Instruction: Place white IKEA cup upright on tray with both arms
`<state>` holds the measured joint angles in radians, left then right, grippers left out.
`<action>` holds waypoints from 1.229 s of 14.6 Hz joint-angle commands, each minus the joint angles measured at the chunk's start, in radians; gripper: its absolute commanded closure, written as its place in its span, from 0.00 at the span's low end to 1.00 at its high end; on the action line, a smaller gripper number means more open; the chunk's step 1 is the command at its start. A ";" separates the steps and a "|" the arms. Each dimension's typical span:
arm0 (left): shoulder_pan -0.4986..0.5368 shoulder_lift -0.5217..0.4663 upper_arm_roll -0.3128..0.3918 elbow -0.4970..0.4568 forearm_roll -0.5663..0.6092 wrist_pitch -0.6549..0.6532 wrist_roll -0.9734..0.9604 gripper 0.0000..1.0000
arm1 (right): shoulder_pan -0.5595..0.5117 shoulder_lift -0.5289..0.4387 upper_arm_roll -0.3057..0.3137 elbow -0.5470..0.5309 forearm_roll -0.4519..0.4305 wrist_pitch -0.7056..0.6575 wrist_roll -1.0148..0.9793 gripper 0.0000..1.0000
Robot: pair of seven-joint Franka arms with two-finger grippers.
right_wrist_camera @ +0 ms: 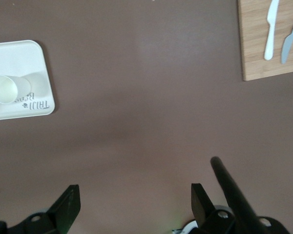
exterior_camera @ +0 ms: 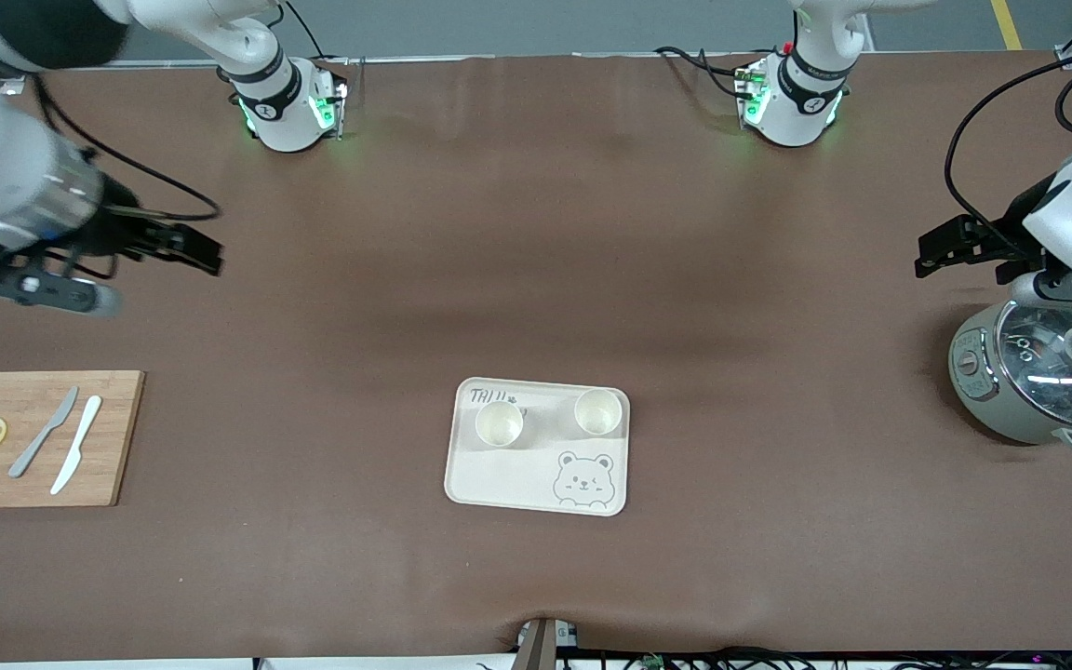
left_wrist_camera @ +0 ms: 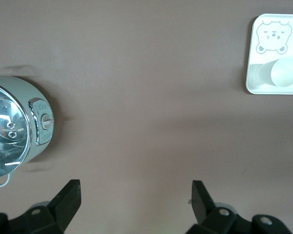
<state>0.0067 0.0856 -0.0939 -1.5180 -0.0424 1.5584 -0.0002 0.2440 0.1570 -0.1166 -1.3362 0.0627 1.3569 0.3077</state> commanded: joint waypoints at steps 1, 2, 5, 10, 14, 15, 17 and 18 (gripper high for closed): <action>0.009 -0.004 -0.006 0.015 -0.004 -0.017 0.006 0.00 | -0.107 -0.051 0.017 -0.035 0.003 -0.013 -0.157 0.00; 0.009 -0.004 -0.006 0.015 -0.002 -0.017 0.006 0.00 | -0.145 -0.056 0.017 -0.037 -0.001 -0.012 -0.214 0.00; 0.009 -0.003 -0.006 0.013 0.002 -0.017 0.006 0.00 | -0.195 -0.045 0.017 -0.038 -0.085 0.043 -0.353 0.00; 0.001 -0.003 -0.007 0.015 0.088 0.015 0.022 0.00 | -0.209 -0.040 0.018 -0.049 -0.086 0.068 -0.375 0.00; 0.001 -0.004 -0.009 0.018 0.087 0.017 0.022 0.00 | -0.206 -0.039 0.018 -0.072 -0.086 0.086 -0.375 0.00; 0.001 -0.004 -0.009 0.021 0.087 0.015 0.022 0.00 | -0.204 -0.039 0.018 -0.093 -0.086 0.106 -0.374 0.00; 0.001 -0.004 -0.013 0.021 0.087 0.015 0.022 0.00 | -0.200 -0.037 0.018 -0.138 -0.086 0.172 -0.374 0.00; 0.003 -0.003 -0.015 0.021 0.087 0.015 0.022 0.00 | -0.200 -0.037 0.018 -0.159 -0.086 0.204 -0.374 0.00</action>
<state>0.0051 0.0856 -0.0982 -1.5052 0.0232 1.5729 0.0085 0.0446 0.1324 -0.1056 -1.4399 -0.0021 1.5052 -0.0549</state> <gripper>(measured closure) 0.000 0.000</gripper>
